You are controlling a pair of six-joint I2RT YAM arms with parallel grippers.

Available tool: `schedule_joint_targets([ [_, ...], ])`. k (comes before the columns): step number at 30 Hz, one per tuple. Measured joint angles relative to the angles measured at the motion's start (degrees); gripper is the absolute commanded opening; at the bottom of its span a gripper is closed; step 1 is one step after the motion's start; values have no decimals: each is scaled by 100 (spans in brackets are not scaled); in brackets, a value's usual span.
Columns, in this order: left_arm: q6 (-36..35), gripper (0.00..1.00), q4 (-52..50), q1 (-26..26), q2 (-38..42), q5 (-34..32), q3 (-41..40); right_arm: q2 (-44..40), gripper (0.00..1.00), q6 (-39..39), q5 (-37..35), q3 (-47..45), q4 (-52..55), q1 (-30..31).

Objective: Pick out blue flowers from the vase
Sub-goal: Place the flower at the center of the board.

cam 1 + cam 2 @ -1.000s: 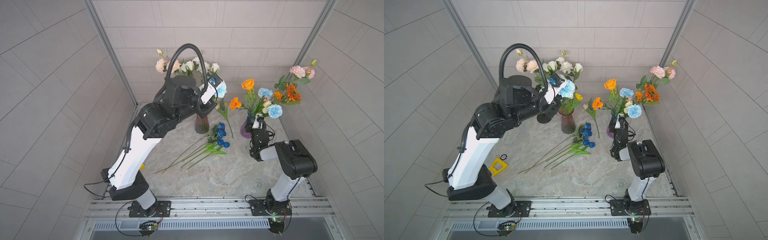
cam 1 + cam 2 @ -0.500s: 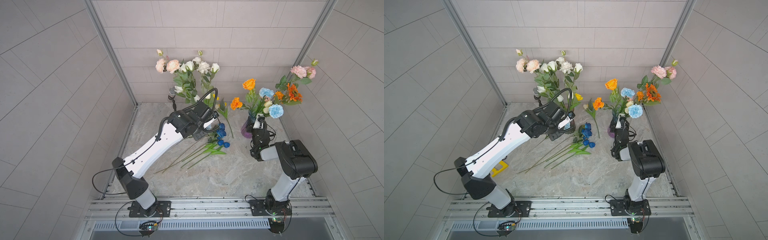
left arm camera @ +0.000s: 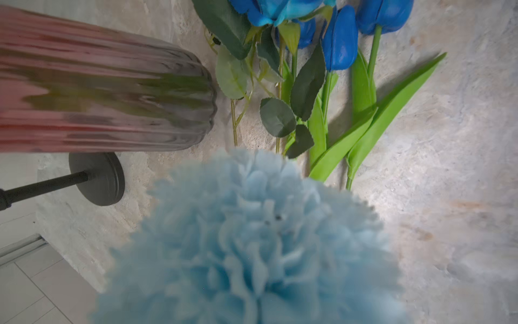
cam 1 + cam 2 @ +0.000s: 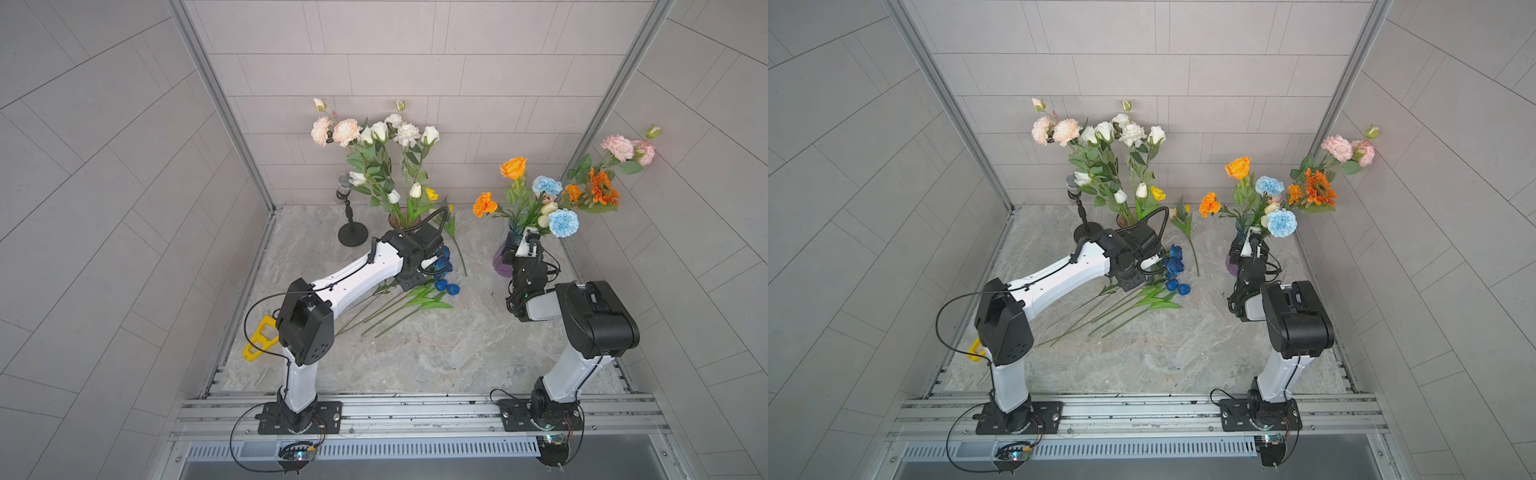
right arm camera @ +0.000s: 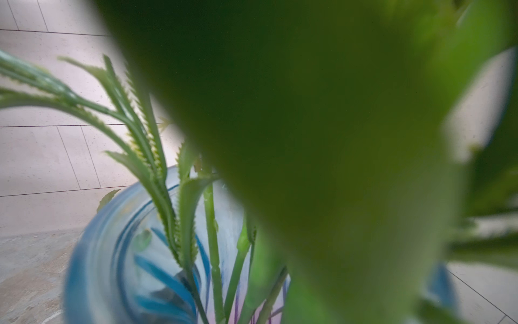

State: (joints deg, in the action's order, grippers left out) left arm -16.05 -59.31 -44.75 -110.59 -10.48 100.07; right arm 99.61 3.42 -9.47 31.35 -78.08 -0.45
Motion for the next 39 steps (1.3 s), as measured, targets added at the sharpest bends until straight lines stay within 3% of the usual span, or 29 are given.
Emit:
schedule_joint_targets([
  [8, -20, 53, 221, 39, -494, 57, 72, 0, 66, 0, 4, 0, -2, -74],
  [10, -2, 59, 247, 57, -507, 101, 72, 0, 66, 0, 4, 0, -2, -101],
  [16, 149, 65, 466, 105, -435, 361, 103, 0, 66, 0, 7, 0, -2, -151],
  [20, 496, 69, 861, 166, -293, 942, 531, 2, 66, 7, 4, -2, -2, -162],
  [22, 730, 69, 979, 179, -387, 1250, 1141, 0, 66, 13, 7, -15, -13, -177],
  [25, 1058, 69, 1008, 175, -970, 1526, 2721, 0, 66, 26, 7, -22, -24, -205],
  [30, 1644, 70, 968, 122, -2564, 1805, 5152, 0, 66, 31, 7, -26, -33, -234],
  [39, 2380, 74, 1508, 122, -3740, 2100, 4870, 0, 66, 55, 4, -72, -94, -251],
])
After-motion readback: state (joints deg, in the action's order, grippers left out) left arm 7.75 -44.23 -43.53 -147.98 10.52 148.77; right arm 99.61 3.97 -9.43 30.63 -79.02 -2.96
